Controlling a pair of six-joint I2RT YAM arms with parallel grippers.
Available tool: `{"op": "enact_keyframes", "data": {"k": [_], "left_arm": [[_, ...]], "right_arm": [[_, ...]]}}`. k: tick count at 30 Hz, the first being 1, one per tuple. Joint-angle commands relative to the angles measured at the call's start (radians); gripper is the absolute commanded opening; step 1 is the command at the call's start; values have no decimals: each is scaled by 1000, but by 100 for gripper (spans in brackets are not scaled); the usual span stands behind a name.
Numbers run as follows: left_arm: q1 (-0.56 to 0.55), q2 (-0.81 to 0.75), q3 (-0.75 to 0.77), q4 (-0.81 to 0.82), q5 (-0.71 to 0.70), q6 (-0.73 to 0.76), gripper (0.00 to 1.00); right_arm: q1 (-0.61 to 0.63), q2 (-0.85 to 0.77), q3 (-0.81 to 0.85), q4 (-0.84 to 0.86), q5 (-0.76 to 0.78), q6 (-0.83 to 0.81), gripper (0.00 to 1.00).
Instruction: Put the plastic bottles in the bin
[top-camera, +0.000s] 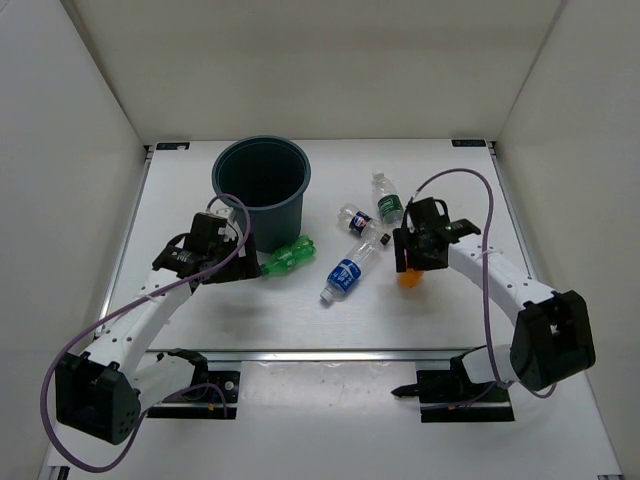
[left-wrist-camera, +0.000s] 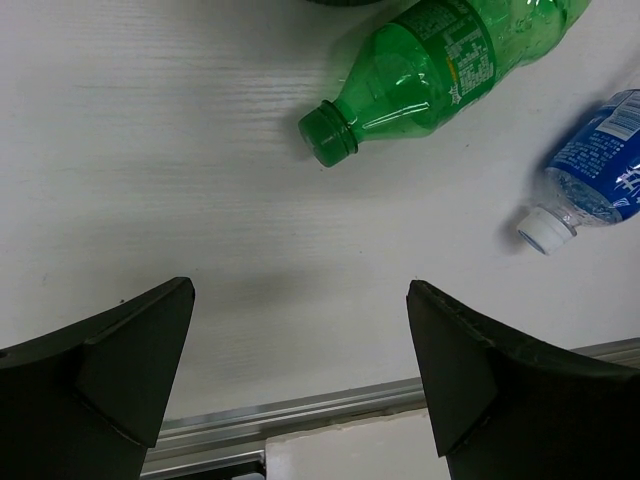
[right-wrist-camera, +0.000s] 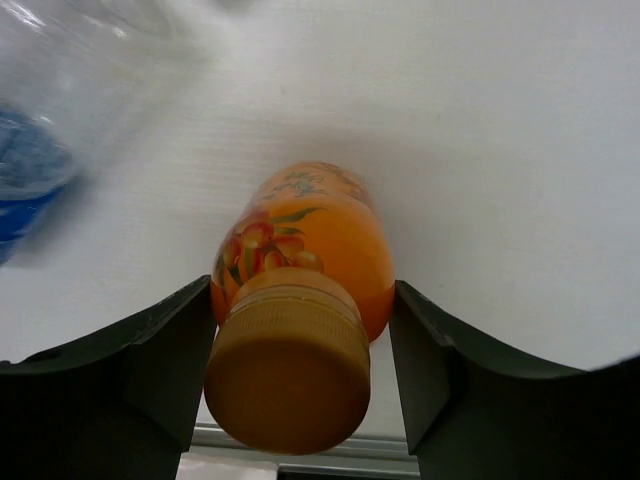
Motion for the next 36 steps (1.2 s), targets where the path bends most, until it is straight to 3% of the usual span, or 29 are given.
{"op": "enact_keyframes", "data": {"k": [1,8,14,17,21,23,25,26,27,32,36], "left_arm": [[9,-18,33,9,1,21,98],[14,-31,-6,10,10,47,98],[38,-94,-48,-4,19,41,98],[52,-125,-69,-10,19,46,99],[45,-120,-56,-11,18,70,98],[28,-101,-51,-10,18,84,98],[14,-82,-46,4,24,87,99],[9,-68,-46,16,34,95,99],[6,-59,-45,27,44,104,99],[-24,5,-25,102,81,149,99],[-49,54,-16,188,87,185,99]], "right_arm": [[64,-7,247,-51,69,-57,30],[208,191,778,-38,64,-232,25],[342,456,1194,72,-132,-322,25],[365,576,1306,124,-220,-304,26],[365,665,1366,197,-340,-260,34],[365,682,1383,206,-351,-230,54],[366,677,1391,211,-350,-238,81],[365,670,1394,209,-347,-238,87],[365,667,1394,207,-348,-235,99],[343,584,1347,181,-344,-241,99],[299,440,1146,169,-307,-227,99]]}}
